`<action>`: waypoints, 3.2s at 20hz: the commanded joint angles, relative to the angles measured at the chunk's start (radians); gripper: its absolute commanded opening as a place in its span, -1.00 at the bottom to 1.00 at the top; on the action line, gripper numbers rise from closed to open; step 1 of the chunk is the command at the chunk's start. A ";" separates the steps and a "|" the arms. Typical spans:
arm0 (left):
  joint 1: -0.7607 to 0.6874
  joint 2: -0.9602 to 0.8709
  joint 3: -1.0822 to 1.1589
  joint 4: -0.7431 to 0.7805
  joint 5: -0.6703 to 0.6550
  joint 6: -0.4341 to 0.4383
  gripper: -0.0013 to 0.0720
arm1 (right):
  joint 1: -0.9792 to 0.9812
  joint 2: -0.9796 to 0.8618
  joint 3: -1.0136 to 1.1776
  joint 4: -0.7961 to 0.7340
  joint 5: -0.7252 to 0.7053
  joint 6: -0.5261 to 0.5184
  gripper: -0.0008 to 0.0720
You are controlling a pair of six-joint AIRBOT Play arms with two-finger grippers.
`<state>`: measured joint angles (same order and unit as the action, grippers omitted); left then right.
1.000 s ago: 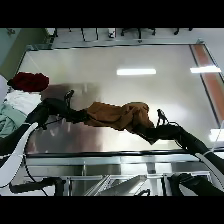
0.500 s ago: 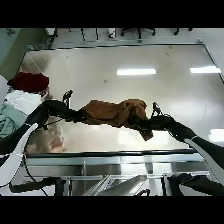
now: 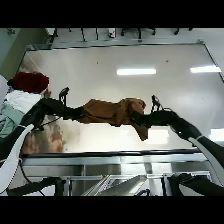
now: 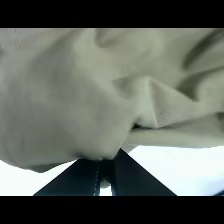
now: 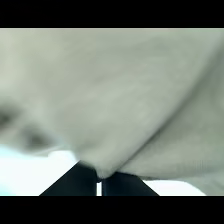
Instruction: Fold the shirts.
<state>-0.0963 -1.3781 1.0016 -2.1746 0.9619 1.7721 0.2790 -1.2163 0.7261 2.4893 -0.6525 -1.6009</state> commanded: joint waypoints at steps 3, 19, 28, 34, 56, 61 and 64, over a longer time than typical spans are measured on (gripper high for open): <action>0.103 0.329 0.224 -0.001 0.103 -0.053 -0.91 | -0.212 0.427 0.274 0.009 -0.266 -0.038 -0.93; 0.146 0.590 0.621 0.105 0.156 -0.158 -0.91 | -0.420 0.677 0.452 -0.029 -0.499 -0.053 -0.92; -0.084 -0.169 0.335 0.103 -0.043 -0.104 -0.91 | -0.421 0.254 -0.285 -0.016 -0.107 -0.160 -0.92; -0.154 -0.488 0.698 0.102 0.036 -0.128 -0.47 | -0.421 -0.058 -0.096 -0.018 -0.090 -0.248 -0.89; 0.032 -0.037 -0.171 -0.080 0.083 -0.127 0.92 | -0.334 0.200 -0.266 -0.077 -0.405 -0.288 0.69; 0.018 -0.167 -0.063 -0.100 0.093 -0.106 0.92 | -0.302 0.166 -0.266 -0.073 -0.362 -0.284 0.68; -0.021 -0.209 -0.007 -0.103 0.087 -0.096 -0.14 | -0.301 0.134 -0.266 -0.045 -0.337 -0.285 0.68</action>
<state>-0.0898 -1.5421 0.9489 -2.2524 1.0626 1.6588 -0.0303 -1.0573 0.4618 2.4210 -1.0206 -1.8862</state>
